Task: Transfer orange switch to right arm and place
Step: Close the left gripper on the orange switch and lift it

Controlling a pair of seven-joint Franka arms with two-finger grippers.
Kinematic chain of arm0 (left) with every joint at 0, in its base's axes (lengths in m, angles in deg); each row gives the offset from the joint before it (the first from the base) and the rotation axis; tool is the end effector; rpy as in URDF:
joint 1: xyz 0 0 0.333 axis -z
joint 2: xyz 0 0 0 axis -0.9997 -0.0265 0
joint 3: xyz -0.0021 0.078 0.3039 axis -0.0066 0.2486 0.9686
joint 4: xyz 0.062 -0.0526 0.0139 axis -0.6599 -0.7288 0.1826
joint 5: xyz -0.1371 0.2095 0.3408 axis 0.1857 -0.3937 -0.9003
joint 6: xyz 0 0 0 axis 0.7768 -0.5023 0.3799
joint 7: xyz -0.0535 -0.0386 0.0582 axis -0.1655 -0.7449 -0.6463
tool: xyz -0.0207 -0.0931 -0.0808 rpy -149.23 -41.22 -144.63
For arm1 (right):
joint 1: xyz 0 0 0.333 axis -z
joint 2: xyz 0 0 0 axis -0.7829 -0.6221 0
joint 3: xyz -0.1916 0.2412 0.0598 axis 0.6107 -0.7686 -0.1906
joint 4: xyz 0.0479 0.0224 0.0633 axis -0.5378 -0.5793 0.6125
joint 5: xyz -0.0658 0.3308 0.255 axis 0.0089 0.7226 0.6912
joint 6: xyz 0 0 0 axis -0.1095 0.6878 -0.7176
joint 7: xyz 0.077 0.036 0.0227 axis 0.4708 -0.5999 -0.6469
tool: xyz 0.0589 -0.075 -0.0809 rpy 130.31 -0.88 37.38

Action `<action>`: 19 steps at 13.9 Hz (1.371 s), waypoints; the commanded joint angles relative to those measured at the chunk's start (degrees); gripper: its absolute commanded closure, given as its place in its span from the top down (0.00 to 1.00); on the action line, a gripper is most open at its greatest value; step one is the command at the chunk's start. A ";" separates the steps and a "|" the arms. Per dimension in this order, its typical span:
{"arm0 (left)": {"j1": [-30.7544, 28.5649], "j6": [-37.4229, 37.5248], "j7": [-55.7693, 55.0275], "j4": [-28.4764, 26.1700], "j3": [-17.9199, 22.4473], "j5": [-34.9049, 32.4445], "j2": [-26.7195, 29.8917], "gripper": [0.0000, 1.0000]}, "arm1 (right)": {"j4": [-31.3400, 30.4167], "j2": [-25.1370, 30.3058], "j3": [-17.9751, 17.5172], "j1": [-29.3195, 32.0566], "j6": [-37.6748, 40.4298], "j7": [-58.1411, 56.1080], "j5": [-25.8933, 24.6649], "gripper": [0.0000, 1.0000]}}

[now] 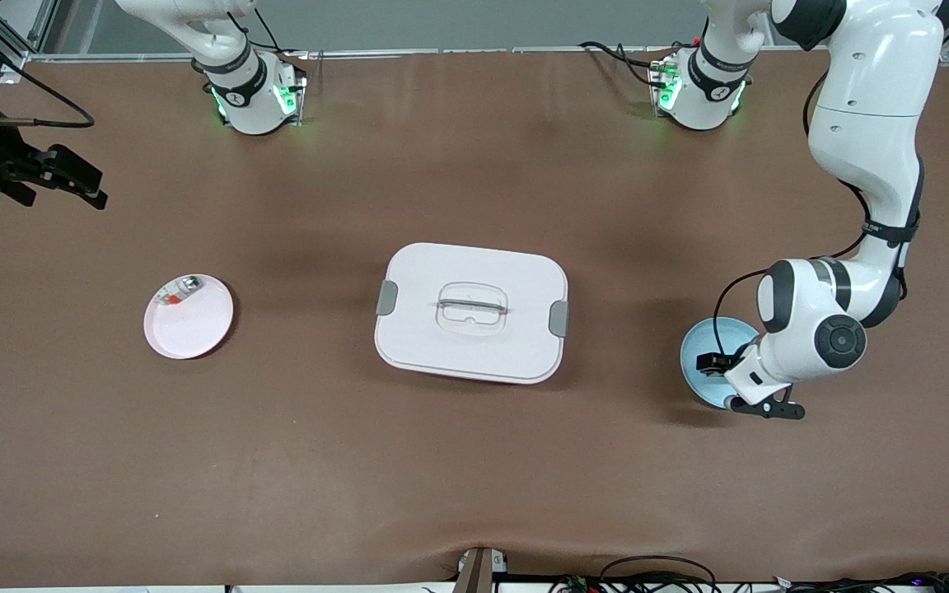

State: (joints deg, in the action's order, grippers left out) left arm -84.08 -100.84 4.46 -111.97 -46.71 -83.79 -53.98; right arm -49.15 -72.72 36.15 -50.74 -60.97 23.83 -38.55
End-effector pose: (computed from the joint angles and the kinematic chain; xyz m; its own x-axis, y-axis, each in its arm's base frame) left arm 0.6797 -0.0474 0.1393 0.9882 -0.1326 -0.0771 -0.1313 -0.9911 0.0218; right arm 0.5496 0.0179 0.6120 0.9981 -0.0618 -0.0023 -0.0618 -0.9981 0.0001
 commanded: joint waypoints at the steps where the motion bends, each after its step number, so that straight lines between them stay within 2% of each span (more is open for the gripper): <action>1: 0.17 -0.89 0.21 -0.36 0.00 0.76 0.03 0.51 | -1.20 0.83 -0.27 0.71 -0.77 -0.72 0.33 1.00; 2: 0.26 -0.89 0.21 -0.36 0.00 0.68 0.03 0.37 | -1.20 0.83 -0.27 0.71 -0.77 -0.72 0.34 1.00; 3: 0.26 -0.89 0.13 -0.36 0.00 0.76 0.03 0.31 | -1.20 0.83 -0.27 0.71 -0.77 -0.72 0.34 1.00; 12: -0.53 -0.01 0.30 -0.01 0.00 1.20 3.10 0.31 | -1.11 0.65 -0.18 1.41 -0.95 -0.90 0.51 1.00; 19: -0.01 11.30 -13.91 0.87 -0.26 1.64 11.87 0.31 | -1.20 0.65 -0.18 2.47 -1.30 -3.53 1.47 1.00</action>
State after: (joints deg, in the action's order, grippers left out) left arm -84.46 -92.85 -5.61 -110.38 -46.80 -83.33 -45.61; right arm -49.63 -72.72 36.25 -49.38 -61.69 21.59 -38.29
